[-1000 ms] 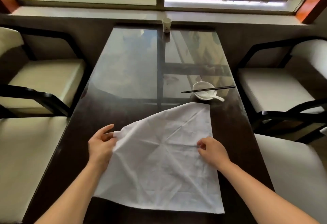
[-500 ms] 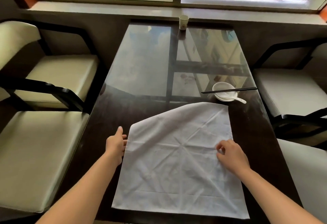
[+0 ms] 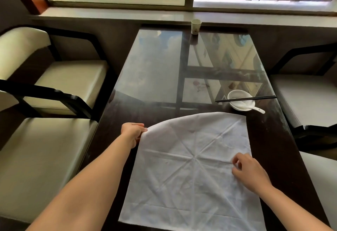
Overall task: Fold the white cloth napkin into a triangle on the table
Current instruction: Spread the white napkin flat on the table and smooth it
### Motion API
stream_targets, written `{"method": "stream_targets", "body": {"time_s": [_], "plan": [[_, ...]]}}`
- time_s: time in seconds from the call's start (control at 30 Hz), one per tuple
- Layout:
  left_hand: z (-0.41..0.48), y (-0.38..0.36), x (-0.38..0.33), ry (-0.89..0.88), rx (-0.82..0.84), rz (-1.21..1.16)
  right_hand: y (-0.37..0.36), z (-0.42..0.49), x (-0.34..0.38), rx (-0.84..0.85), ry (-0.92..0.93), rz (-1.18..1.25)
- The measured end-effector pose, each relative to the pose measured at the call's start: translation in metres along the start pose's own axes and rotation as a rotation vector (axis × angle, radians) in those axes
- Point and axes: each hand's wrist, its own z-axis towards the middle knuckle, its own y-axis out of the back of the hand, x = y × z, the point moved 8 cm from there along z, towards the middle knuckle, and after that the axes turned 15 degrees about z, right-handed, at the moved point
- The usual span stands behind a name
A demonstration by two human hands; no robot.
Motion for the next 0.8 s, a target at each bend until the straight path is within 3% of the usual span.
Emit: {"method": "stream_targets", "body": {"time_s": [0.07, 0.23, 0.3, 0.5, 0.67, 0.8], "plan": [[-0.004, -0.006, -0.004, -0.002, 0.084, -0.123, 0.0, 0.0, 0.001, -0.002, -0.005, 0.004], [-0.016, -0.02, -0.016, 0.085, 0.38, -0.732, -0.002, 0.001, 0.002, 0.007, -0.012, -0.019], [-0.014, -0.024, -0.022, 0.105, 0.439, -0.829, -0.003, 0.002, 0.002, 0.014, -0.011, -0.02], [-0.002, -0.039, -0.051, 0.044, 0.419, -0.607, -0.003, 0.002, 0.001, 0.002, -0.029, -0.011], [0.013, -0.035, -0.081, -0.106, 0.187, -0.444, -0.003, 0.002, 0.003, -0.003, -0.033, -0.026], [0.026, -0.036, -0.095, -0.241, 0.029, -0.157, -0.004, 0.002, 0.001, -0.005, -0.046, -0.055]]}}
